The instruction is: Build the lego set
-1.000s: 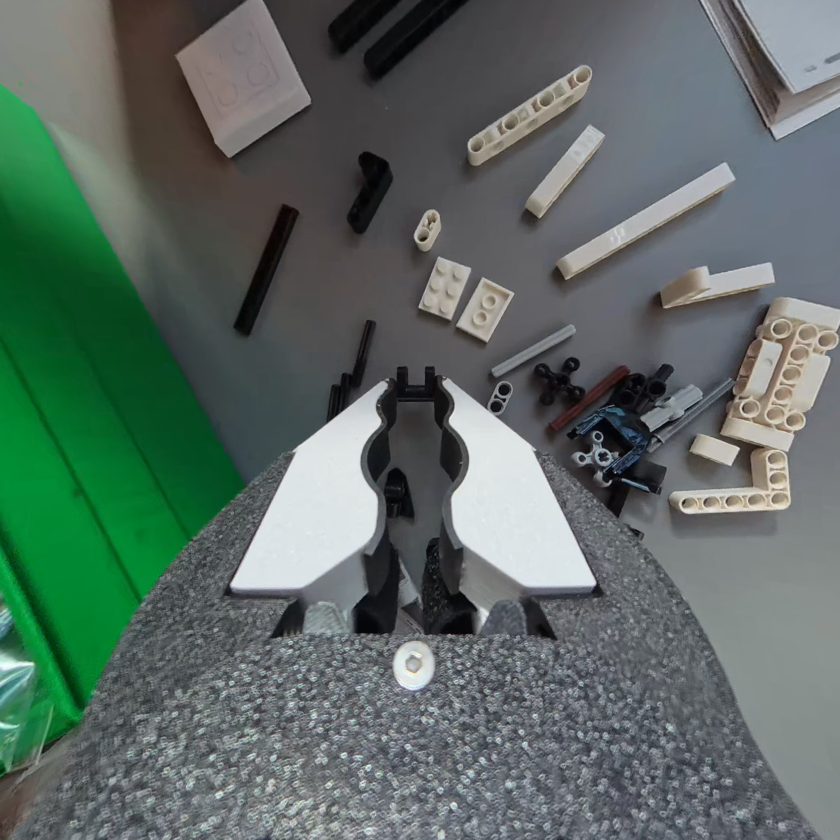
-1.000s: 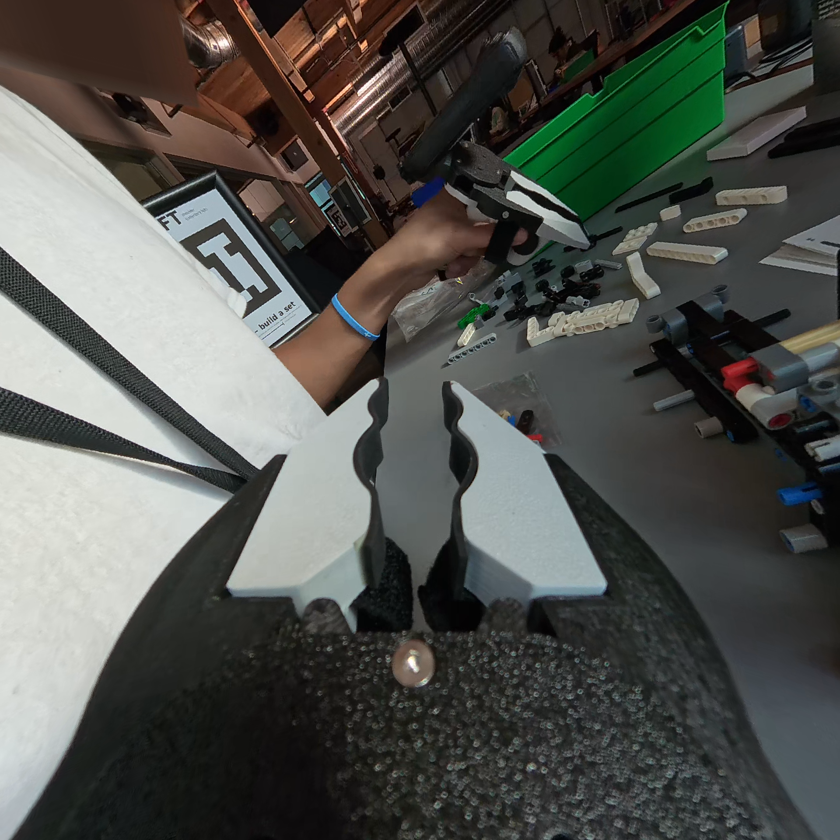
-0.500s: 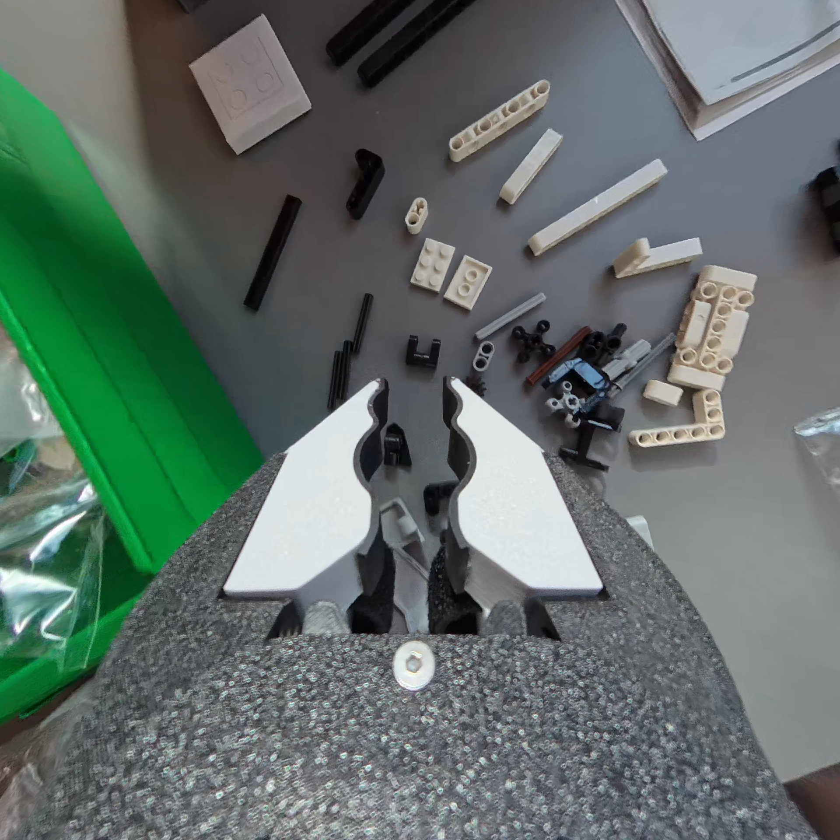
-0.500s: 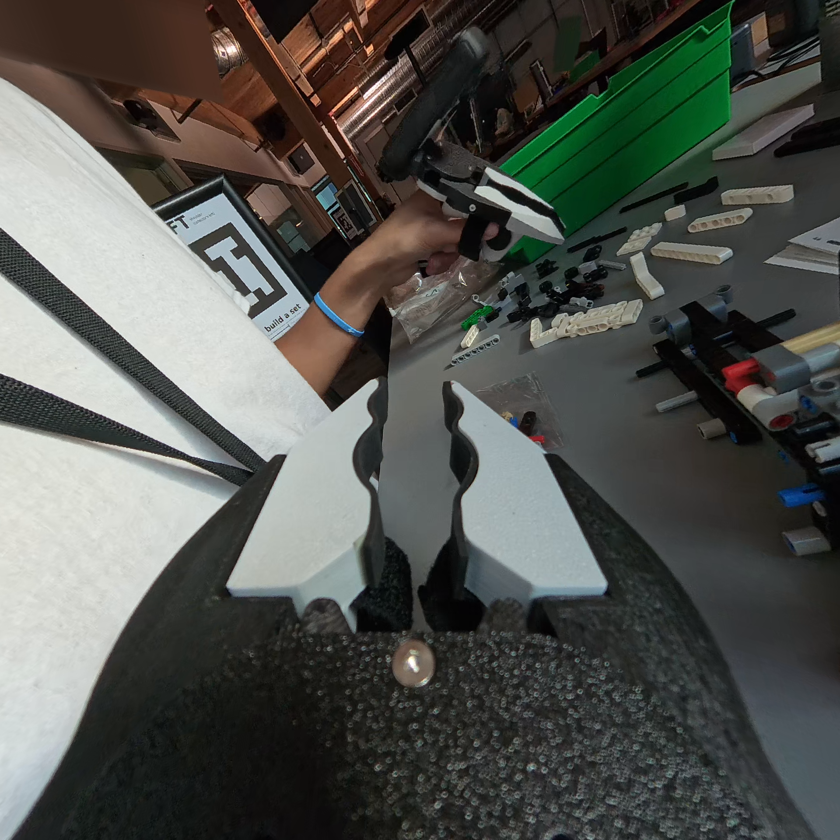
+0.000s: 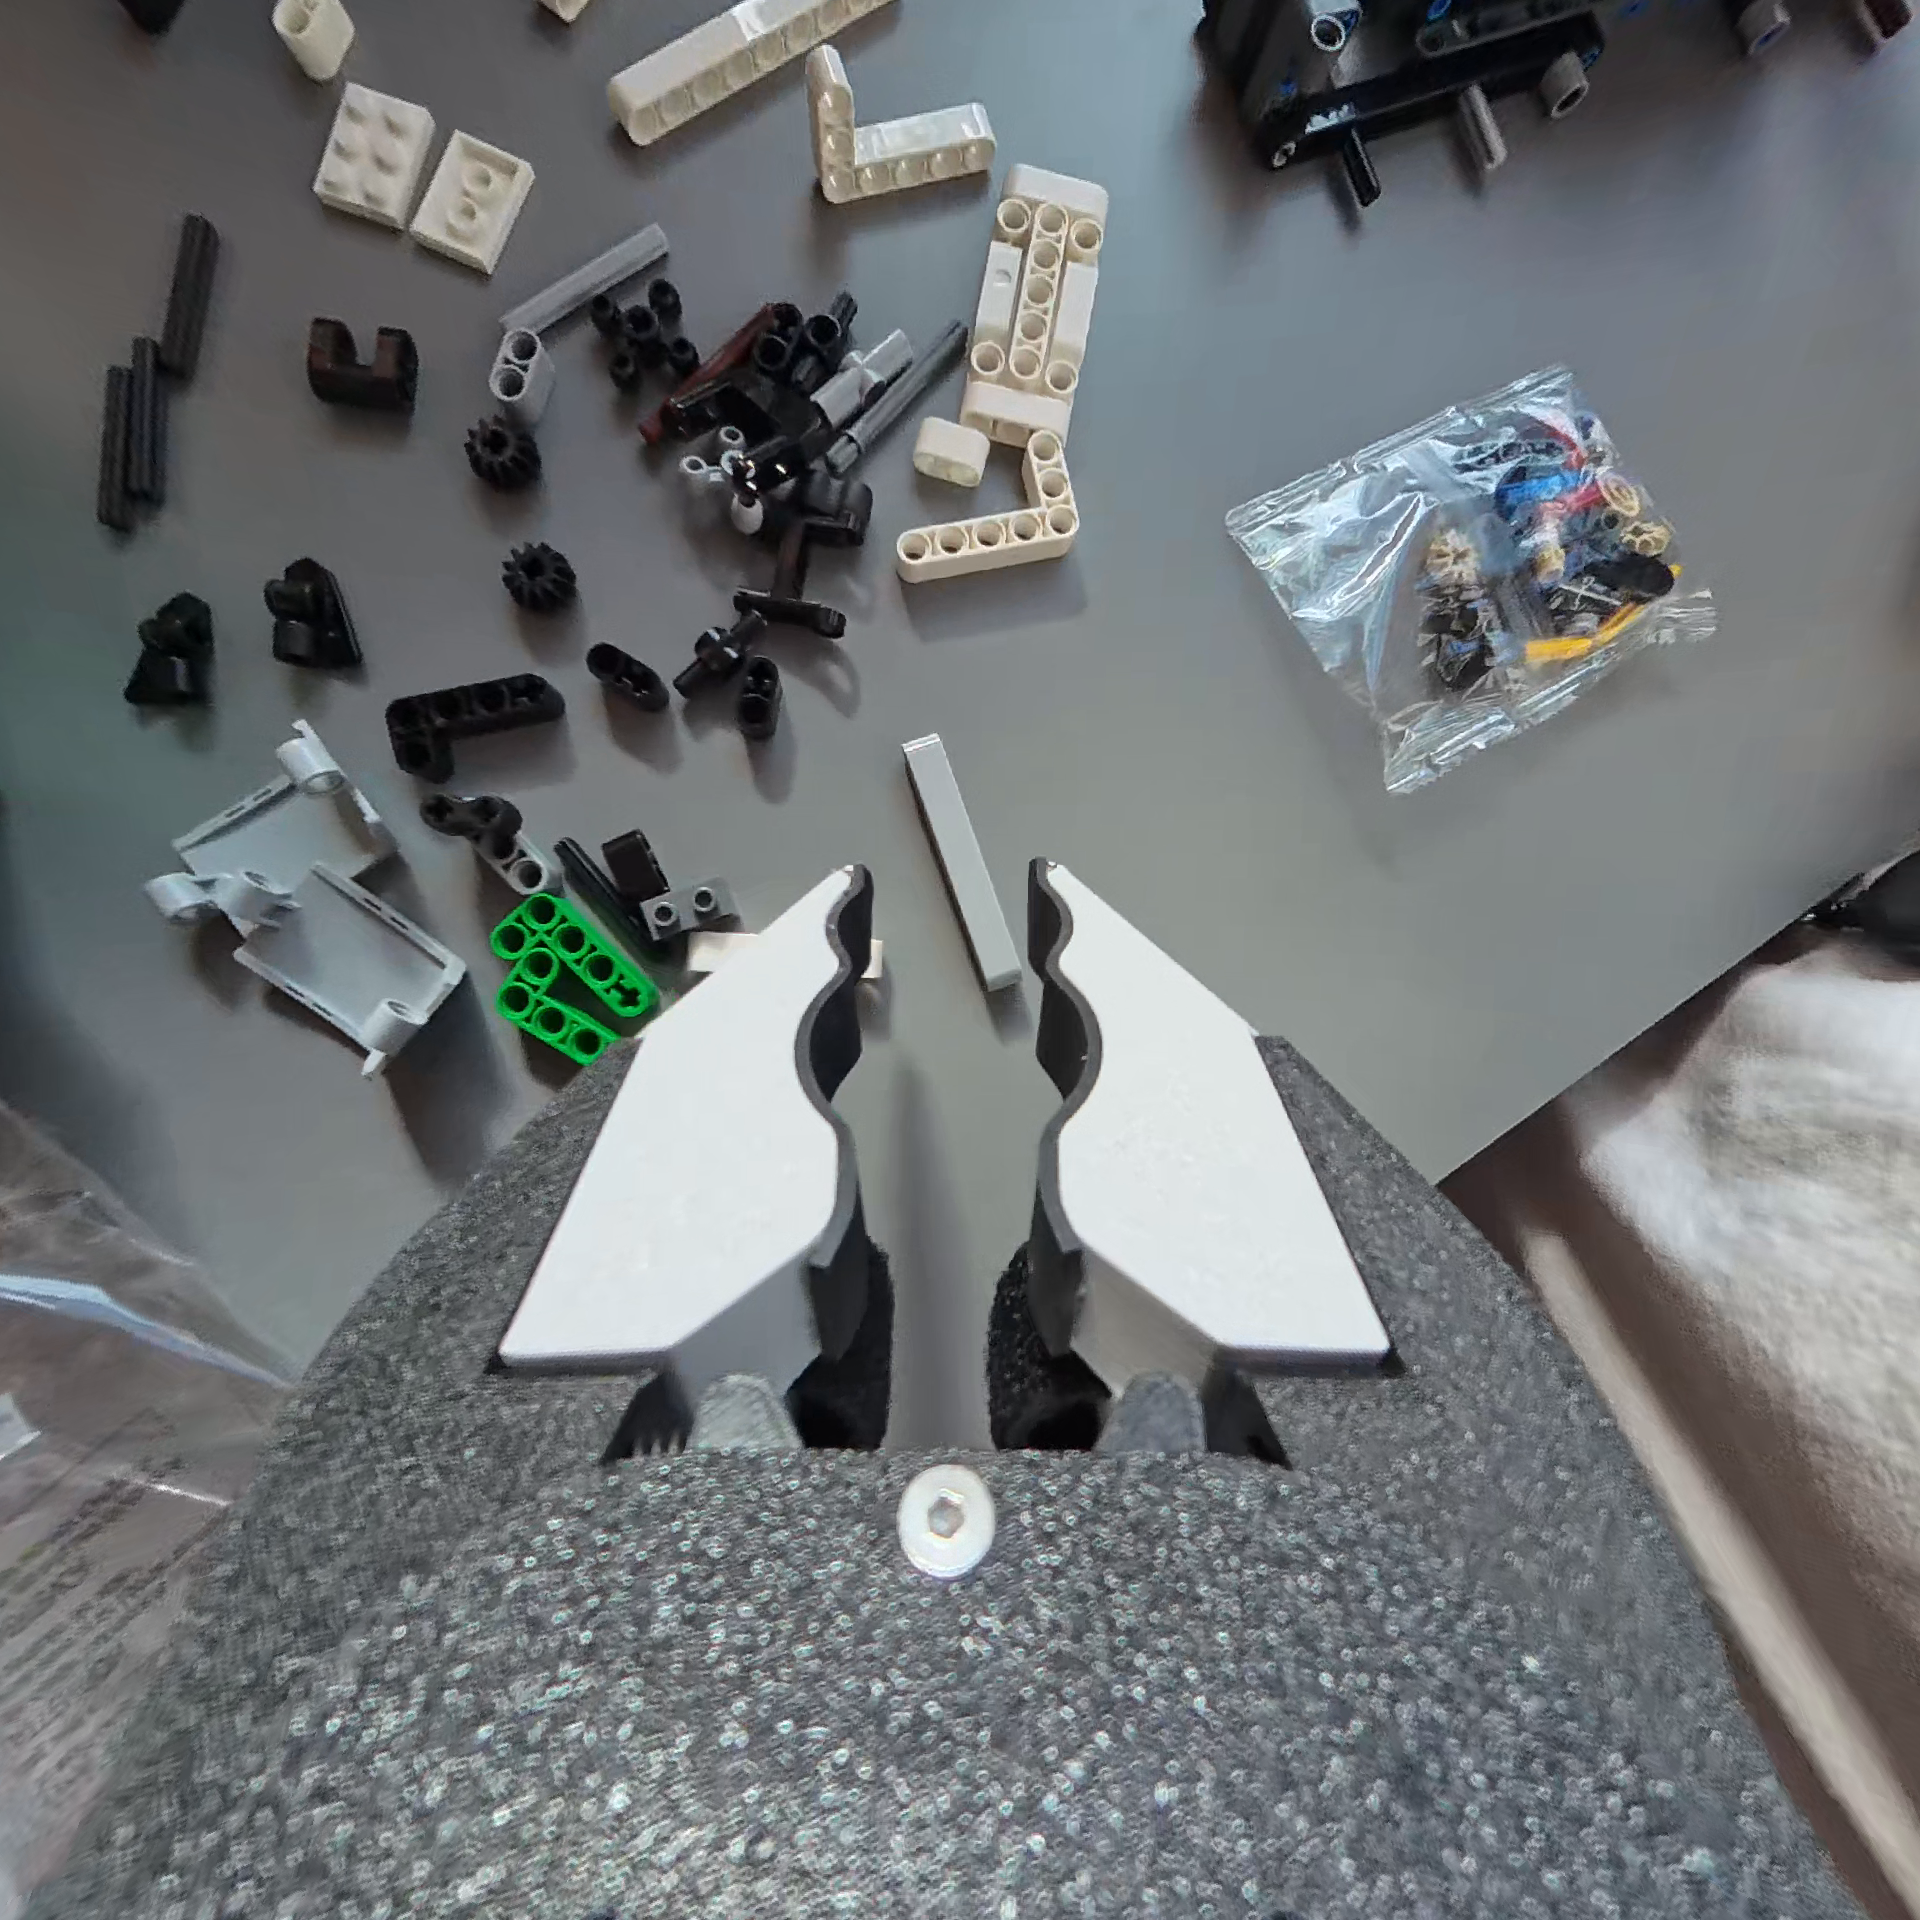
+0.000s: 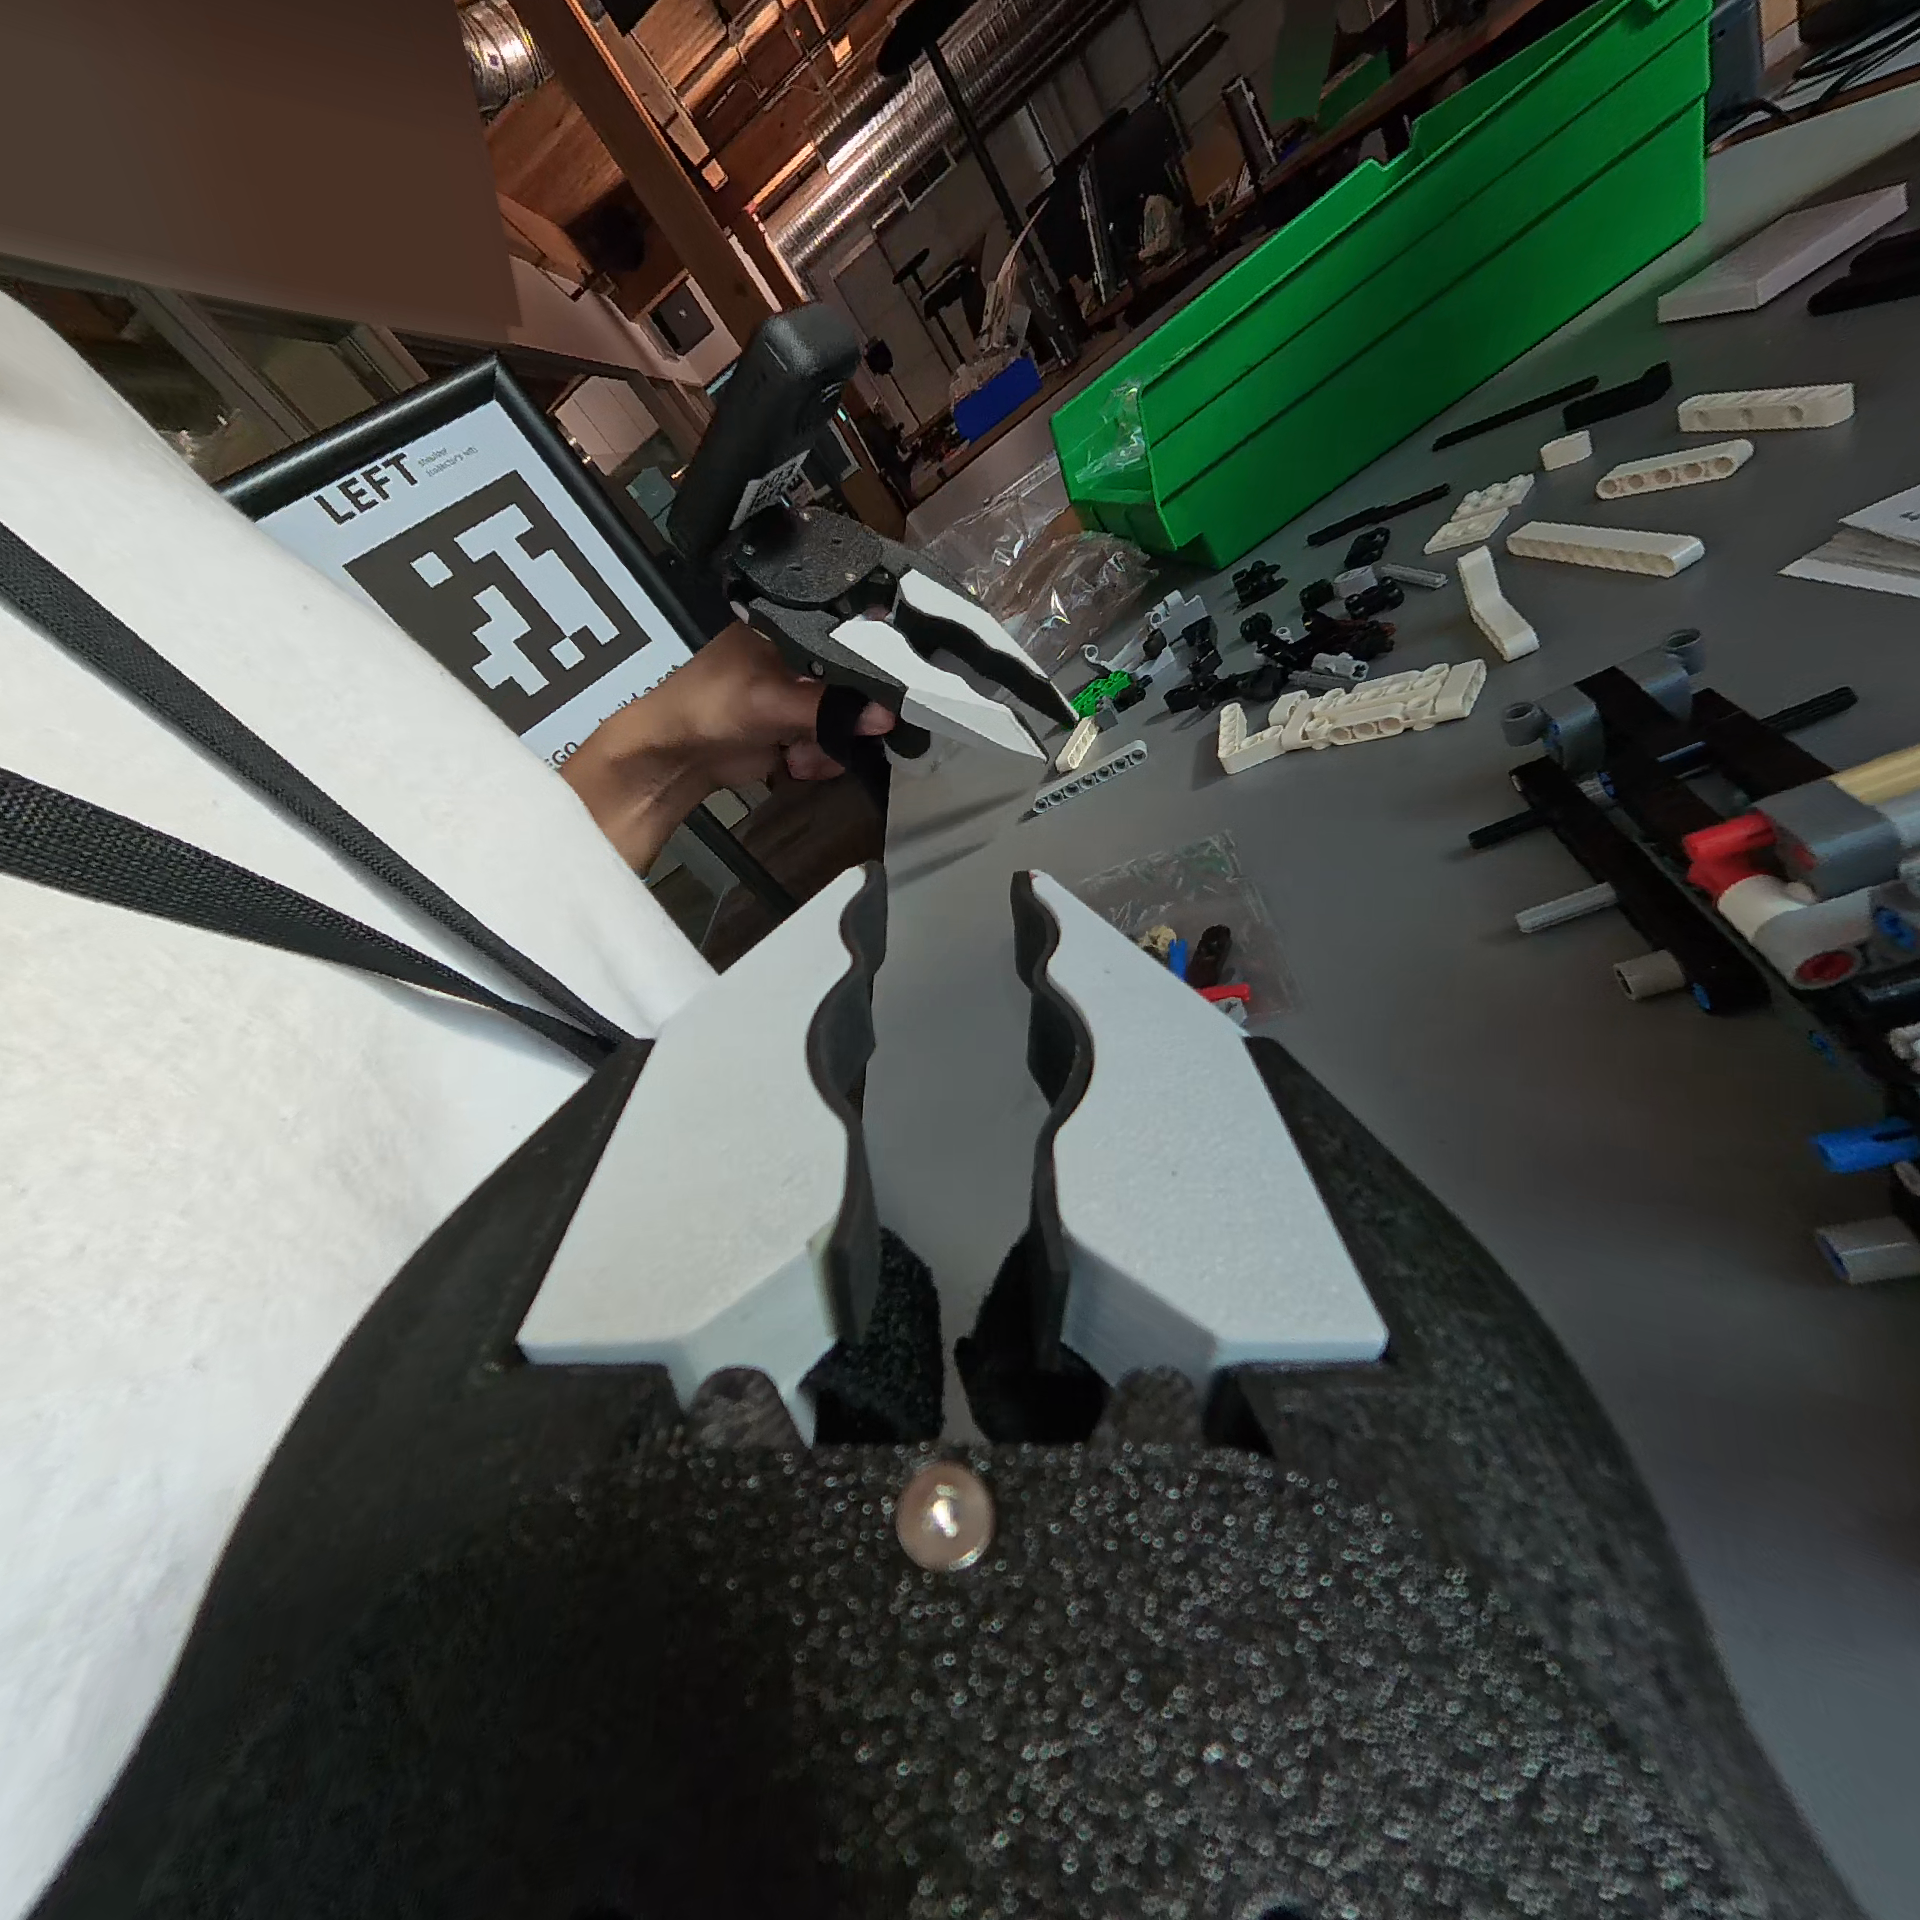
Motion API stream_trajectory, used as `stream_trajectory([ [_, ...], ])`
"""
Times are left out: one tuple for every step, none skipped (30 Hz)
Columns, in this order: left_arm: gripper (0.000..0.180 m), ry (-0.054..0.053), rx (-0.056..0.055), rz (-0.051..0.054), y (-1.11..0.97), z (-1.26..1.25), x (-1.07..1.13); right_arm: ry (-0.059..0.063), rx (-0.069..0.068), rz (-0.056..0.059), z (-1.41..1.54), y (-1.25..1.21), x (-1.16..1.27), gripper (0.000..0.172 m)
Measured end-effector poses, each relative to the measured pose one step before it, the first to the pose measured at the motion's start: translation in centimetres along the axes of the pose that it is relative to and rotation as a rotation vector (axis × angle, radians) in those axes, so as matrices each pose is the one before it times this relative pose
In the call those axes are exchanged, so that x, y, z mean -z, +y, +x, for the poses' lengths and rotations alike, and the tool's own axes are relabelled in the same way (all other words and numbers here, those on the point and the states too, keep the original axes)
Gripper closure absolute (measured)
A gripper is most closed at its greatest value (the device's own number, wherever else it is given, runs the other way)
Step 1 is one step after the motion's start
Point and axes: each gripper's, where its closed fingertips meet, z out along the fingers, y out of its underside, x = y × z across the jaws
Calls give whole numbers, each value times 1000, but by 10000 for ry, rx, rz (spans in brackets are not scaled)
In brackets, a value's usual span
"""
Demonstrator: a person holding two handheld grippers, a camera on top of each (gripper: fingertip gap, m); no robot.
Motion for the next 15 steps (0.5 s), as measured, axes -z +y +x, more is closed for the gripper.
stream_trajectory([
  [154, -93, 97, -79, 200, 198, -130, -2, 22, -14, -37, 28, -19, 149],
  [157, -94, 6, -138, 230, 146, -99, -8, 32, -24, -52, 40, -28, 149],
  [158, -89, -66, -30, 81, 146, -54, -9, 21, -19, -51, 38, -23, 149],
  [159, -161, -34, 14, 7, -52, -66, -25, 14, -21, -68, 45, -15, 149],
  [159, -116, 18, -13, 35, -74, -68, -12, 24, -12, -62, 34, -9, 149],
  [159, -23, 36, -57, 77, 12, -95, 0, 35, 3, -47, 8, 8, 149],
  [159, -45, 34, -54, 54, -36, -84, -13, 26, 12, -61, -11, 18, 149],
  [159, -68, 12, -7, -32, -63, -71, -20, 14, 11, -62, 2, 13, 149],
  [162, -26, -23, -8, -40, 25, -91, -9, 12, 15, -44, -7, 18, 149],
  [164, 19, -44, -58, 15, 105, -125, -18, 21, 7, -48, 3, 10, 149],
  [164, 2, -47, -65, 11, 101, -141, -16, 11, 7, -52, 3, 10, 150],
  [167, -58, -70, -46, -24, 38, -112, -25, 17, 5, -54, 1, 5, 150],
  [168, -84, -110, -51, -16, 10, -82, 9, 20, 14, -11, -18, 13, 150],
  [173, -45, -125, -95, 31, 49, -55, -13, 8, 16, -29, -24, 22, 150],
  [176, -31, -137, -82, 2, 68, -44, -11, -3, 19, -4, -23, 17, 150],
])
